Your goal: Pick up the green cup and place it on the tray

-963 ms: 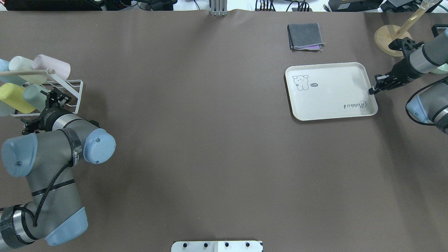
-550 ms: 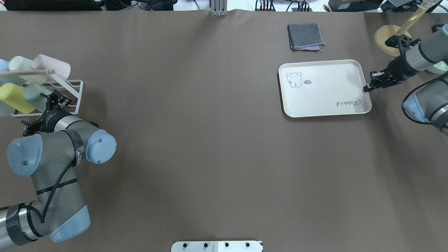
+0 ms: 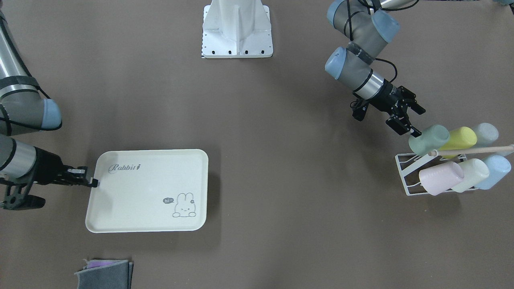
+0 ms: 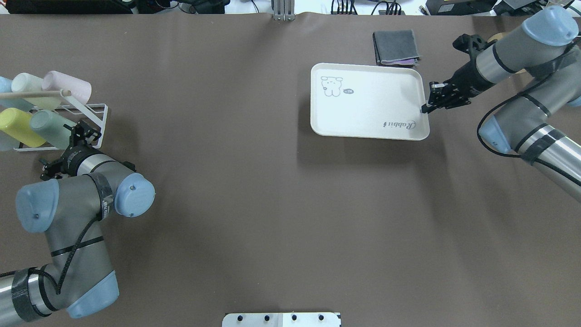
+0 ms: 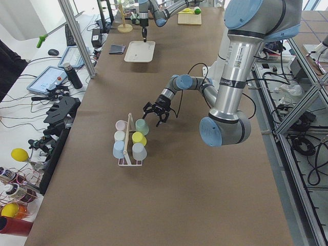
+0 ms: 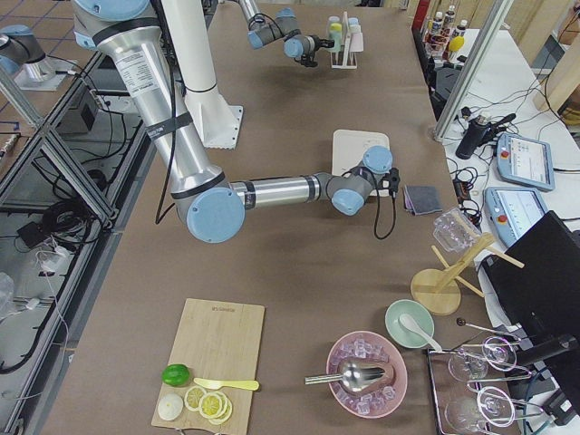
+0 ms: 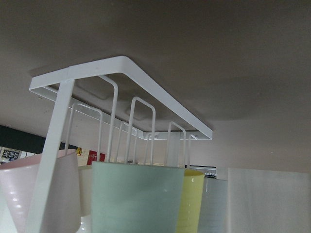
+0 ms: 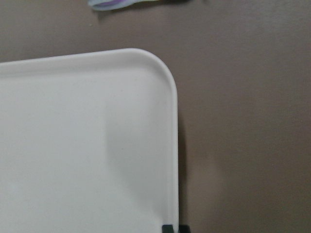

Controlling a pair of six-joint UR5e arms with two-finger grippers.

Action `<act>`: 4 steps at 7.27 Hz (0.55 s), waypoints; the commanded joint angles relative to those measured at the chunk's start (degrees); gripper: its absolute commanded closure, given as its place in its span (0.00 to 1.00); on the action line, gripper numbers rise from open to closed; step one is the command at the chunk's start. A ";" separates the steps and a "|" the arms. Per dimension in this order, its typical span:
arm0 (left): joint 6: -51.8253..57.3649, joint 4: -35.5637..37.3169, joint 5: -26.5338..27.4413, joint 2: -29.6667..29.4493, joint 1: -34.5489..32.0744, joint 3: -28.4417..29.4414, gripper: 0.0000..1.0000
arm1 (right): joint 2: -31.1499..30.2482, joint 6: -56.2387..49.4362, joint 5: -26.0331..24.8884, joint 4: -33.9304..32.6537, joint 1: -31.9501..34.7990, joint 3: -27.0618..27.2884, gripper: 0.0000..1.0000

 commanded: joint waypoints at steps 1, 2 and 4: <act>-0.01 -0.74 0.03 0.60 0.08 0.48 0.02 | 5.18 6.36 -5.19 -6.66 -6.47 5.74 1.00; -0.02 -0.82 0.03 0.60 -0.01 0.57 0.02 | 7.99 8.48 -10.19 -15.07 -10.85 10.48 1.00; -0.02 -1.26 0.03 0.69 -0.10 1.00 0.02 | 8.37 8.77 -17.50 -18.06 -17.98 14.04 1.00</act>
